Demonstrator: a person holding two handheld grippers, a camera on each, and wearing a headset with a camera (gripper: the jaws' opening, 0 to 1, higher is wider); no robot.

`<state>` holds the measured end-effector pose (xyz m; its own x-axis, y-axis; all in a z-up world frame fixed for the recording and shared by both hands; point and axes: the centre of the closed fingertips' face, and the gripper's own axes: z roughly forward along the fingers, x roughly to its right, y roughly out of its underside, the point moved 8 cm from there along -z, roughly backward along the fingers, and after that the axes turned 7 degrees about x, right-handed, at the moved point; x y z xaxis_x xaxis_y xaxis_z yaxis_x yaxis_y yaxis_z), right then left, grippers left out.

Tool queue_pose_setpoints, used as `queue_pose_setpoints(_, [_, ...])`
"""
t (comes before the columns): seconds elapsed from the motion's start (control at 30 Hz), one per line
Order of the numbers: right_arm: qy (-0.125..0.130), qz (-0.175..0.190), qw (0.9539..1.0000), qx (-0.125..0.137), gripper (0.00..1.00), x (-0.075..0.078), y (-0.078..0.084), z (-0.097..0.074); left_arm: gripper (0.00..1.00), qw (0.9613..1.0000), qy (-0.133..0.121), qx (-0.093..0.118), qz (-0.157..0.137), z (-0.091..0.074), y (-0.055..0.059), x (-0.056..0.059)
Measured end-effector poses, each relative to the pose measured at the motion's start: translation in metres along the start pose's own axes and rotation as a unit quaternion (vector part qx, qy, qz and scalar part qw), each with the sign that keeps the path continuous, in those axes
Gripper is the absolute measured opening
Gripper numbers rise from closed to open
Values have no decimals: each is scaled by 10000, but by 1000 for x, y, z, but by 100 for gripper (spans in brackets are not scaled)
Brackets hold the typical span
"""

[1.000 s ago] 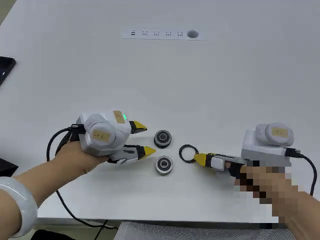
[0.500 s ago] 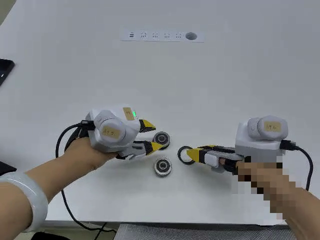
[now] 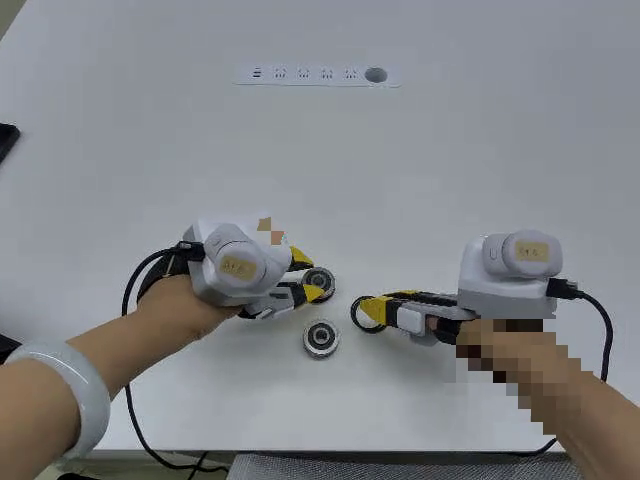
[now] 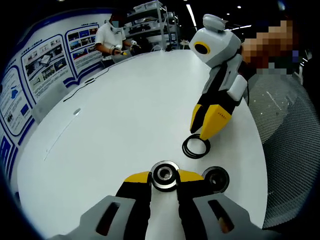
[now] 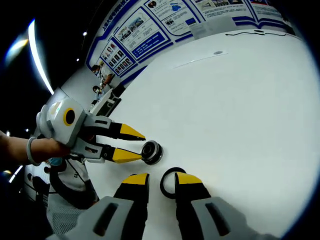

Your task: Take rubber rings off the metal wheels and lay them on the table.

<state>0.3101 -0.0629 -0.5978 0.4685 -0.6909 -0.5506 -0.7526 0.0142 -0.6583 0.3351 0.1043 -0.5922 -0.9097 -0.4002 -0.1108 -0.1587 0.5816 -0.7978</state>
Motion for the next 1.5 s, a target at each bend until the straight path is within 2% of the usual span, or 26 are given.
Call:
queue_pose_setpoints(0.37, [-13, 18, 10000, 7, 21, -1, -1, 1, 18, 9999, 73, -90, -21, 4, 2, 1])
queue_pose_setpoints(0.6, [-128, 191, 9997, 72, 21, -4, -4, 6, 14, 9999, 79, -119, -24, 5, 2, 0])
queue_pose_setpoints(0.77, [-274, 419, 9987, 108, 21, -9, -9, 15, 14, 9998, 97, -116, -100, 4, 3, 0])
queue_pose_setpoints(1.03, [-413, 715, 9966, 69, 21, -7, -15, 35, 13, 9998, 109, -123, -104, 5, 3, -1])
queue_pose_setpoints(1.33, [-467, 1087, 9930, -24, 21, -4, -13, 48, 13, 9998, 120, -92, -116, 5, 4, -1])
queue_pose_setpoints(1.5, [-472, 1171, 9920, -71, 21, -2, -12, 53, 13, 9998, 112, -75, -127, 5, 4, -1])
